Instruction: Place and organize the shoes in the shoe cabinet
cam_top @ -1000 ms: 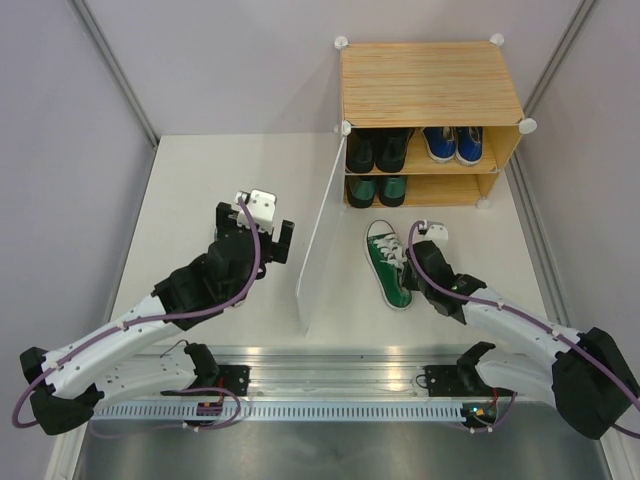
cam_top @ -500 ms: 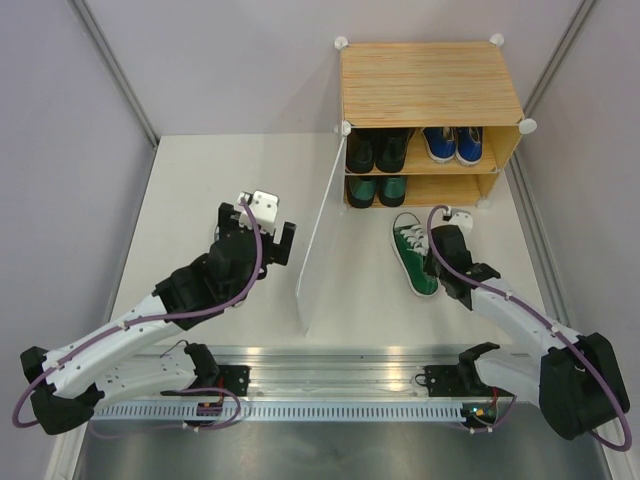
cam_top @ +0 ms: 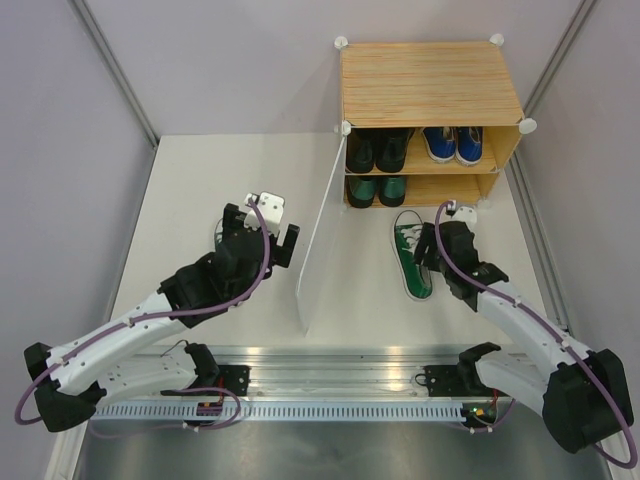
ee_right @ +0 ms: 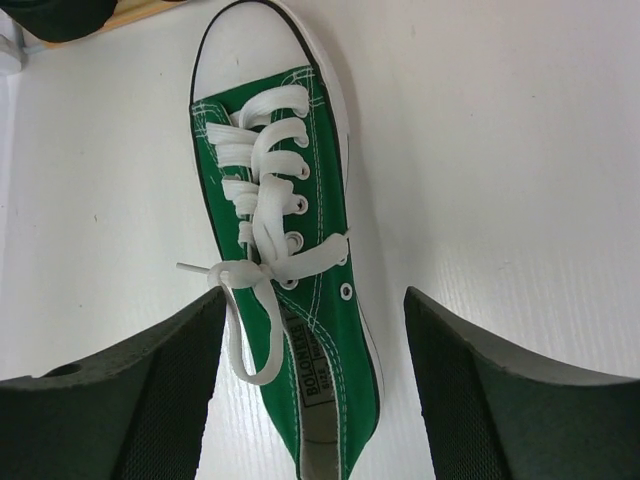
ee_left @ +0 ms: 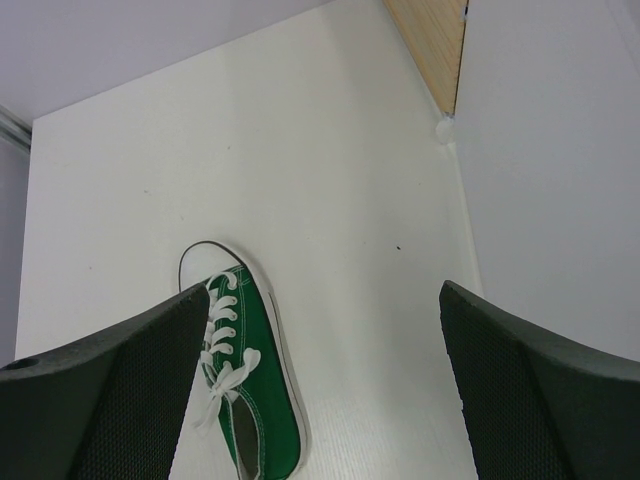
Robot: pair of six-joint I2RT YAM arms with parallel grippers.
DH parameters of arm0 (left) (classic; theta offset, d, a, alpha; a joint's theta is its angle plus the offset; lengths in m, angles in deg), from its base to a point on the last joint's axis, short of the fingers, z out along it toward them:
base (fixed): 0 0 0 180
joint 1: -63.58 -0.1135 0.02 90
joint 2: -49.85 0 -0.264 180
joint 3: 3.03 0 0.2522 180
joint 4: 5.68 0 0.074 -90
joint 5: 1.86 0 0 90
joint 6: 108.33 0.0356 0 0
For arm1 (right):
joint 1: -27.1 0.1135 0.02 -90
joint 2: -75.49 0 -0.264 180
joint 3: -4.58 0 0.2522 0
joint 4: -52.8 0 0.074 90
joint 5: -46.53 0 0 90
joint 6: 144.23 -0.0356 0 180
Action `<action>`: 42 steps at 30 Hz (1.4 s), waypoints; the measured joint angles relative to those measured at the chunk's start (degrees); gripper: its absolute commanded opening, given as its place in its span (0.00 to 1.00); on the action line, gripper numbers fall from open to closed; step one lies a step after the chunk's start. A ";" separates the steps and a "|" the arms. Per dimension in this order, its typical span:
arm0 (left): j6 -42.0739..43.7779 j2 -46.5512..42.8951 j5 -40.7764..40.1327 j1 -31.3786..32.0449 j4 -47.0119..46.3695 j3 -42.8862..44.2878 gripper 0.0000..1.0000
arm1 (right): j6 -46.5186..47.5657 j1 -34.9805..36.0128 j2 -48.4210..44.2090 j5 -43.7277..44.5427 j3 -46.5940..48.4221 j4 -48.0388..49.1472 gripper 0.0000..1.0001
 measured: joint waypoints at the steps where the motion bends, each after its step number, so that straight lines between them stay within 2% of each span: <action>1: 0.00 0.04 0.00 0.00 0.13 0.00 0.98 | 0.02 -0.02 0.02 -0.24 0.11 0.00 0.76; 7: 0.00 0.04 0.00 0.00 0.13 0.00 0.98 | 0.50 0.00 4.42 -2.12 0.90 1.68 0.76; 11: 0.00 0.04 0.00 0.00 0.13 0.00 0.98 | 1.25 -0.02 9.38 -2.51 1.57 4.11 0.71; 14: 0.00 0.17 0.00 0.00 0.13 0.00 0.98 | 2.12 -0.02 12.81 -2.49 2.25 5.68 0.54; 15: 0.00 0.24 0.02 0.00 0.13 0.00 0.98 | 2.19 -0.02 13.42 -2.47 2.36 6.10 0.42; 18: 0.00 0.35 0.09 0.00 0.15 0.00 0.98 | 2.78 0.00 14.16 -2.21 2.67 6.51 0.23; 20: 0.00 0.35 0.17 0.00 0.15 0.00 0.98 | 2.99 0.00 13.88 -2.19 2.67 6.47 0.18; 23: 0.00 0.35 0.76 0.00 0.17 -0.02 0.98 | 3.39 0.00 12.68 -1.95 2.67 5.77 0.01; 32: 0.00 0.35 1.14 0.00 0.42 0.00 0.98 | 4.42 -1.36 9.07 1.05 4.07 2.69 0.01; 42: 0.00 0.28 1.44 0.00 0.50 0.00 0.98 | 5.92 -3.61 12.74 3.08 11.82 3.34 0.01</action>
